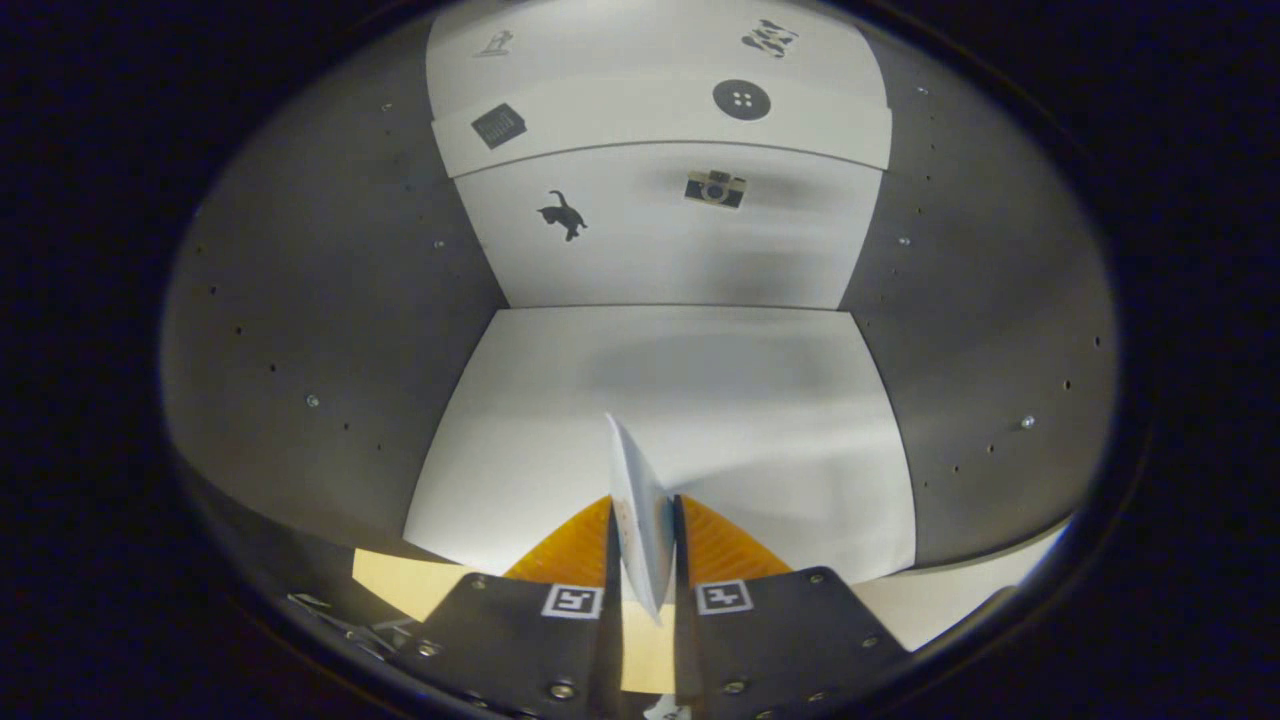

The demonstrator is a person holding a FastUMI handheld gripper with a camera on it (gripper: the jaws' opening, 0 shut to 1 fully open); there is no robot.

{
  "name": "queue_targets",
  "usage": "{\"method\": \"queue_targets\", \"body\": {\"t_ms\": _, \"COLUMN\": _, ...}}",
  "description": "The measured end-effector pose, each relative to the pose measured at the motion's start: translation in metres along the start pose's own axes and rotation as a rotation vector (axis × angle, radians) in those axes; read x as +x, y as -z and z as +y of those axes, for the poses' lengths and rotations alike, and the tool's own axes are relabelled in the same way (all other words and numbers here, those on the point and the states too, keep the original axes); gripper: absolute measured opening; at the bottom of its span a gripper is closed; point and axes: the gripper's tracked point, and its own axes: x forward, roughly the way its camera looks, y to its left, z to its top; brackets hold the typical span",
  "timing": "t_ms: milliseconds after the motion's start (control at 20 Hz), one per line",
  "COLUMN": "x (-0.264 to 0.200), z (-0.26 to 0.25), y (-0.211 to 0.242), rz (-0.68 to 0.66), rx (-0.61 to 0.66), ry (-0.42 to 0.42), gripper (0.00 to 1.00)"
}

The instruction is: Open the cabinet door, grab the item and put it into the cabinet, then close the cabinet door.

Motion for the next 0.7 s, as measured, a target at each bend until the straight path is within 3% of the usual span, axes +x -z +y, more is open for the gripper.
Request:
{"method": "queue_targets", "body": {"t_ms": 150, "x": 0.003, "z": 0.003, "y": -0.003, "rz": -0.017, "rx": -0.002, "ry": -0.005, "gripper": 0.29}}
{"method": "queue_targets", "body": {"t_ms": 600, "x": 0.003, "z": 0.018, "y": -0.021, "rz": -0.116, "rx": 0.018, "ry": -0.041, "gripper": 0.41}}
{"method": "queue_targets", "body": {"t_ms": 700, "x": -0.004, "z": 0.023, "y": -0.031, "rz": -0.175, "rx": 0.030, "ry": -0.067, "gripper": 0.62}}
